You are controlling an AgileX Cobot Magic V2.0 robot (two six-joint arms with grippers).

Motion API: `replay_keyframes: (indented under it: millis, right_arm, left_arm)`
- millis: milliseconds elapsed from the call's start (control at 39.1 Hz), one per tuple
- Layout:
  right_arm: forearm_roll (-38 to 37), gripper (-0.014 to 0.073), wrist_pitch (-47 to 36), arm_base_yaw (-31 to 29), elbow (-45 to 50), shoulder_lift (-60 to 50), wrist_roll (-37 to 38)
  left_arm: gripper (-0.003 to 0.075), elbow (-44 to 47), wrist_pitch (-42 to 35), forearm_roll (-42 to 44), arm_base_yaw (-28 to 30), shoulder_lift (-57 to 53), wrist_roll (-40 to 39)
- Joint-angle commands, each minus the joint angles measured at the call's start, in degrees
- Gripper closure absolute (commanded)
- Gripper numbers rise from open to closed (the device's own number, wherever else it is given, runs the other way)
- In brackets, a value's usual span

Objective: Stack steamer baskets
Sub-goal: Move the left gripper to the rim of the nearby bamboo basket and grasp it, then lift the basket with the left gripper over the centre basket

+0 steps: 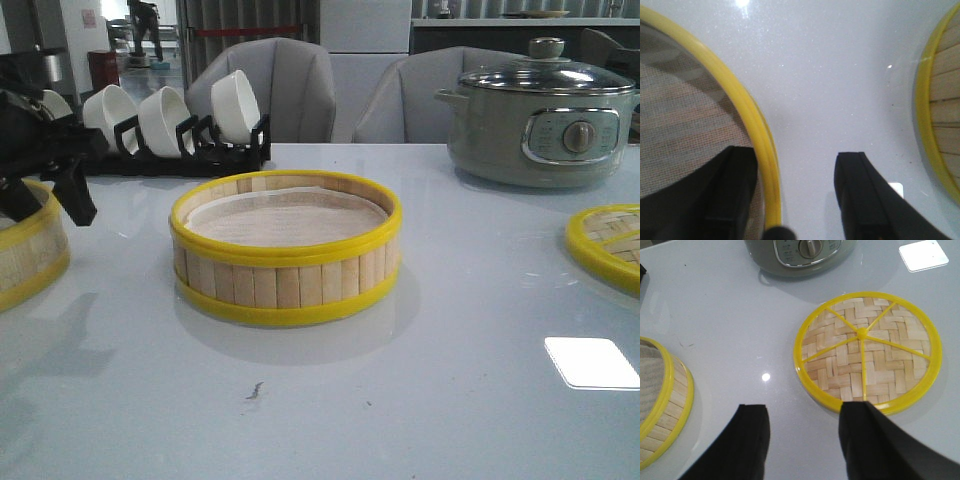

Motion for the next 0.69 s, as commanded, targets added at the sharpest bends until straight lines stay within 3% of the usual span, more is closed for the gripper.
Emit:
replay_keyframes:
  millis: [0,102,256,333,409,665]
  right_arm:
    - [-0.6,0.0161,-4.5,0.2,-2.2,-0.4,-0.4]
    - [-0.6,0.0178,-4.6,0.2,-2.2,-0.4,-0.4]
    - [-0.6,0.0179,-4.7,0.2,-2.2,-0.4,-0.3]
    - [-0.6,0.0179,-4.7,0.2,-2.2,-0.4,-0.3]
    - [-0.6,0.0179,-4.7,0.2,-2.2,-0.4,-0.3]
    - [-0.6,0.0179,-4.7,0.2,-2.2,-0.4,-0.3]
  left_arm:
    - [0.0297,-2.2,-2.3,-0.6,-0.3,-1.7,-0.3]
    - [0.0311,-2.2,-2.3,-0.3,-0.3,-1.6,-0.4]
    - [0.0409,-2.2,-2.4,0.5,-0.3,-1.6,-0.5]
    - [0.0494,-2.2,-2.4,0.7,-0.3,-1.6,-0.5]
    - [0.0645,-2.2,-2.1,1.2,-0.3,-1.6,-0.5]
    - [0.0629,-6.8,6.1,3.3,-2.4,-3.7,-0.5]
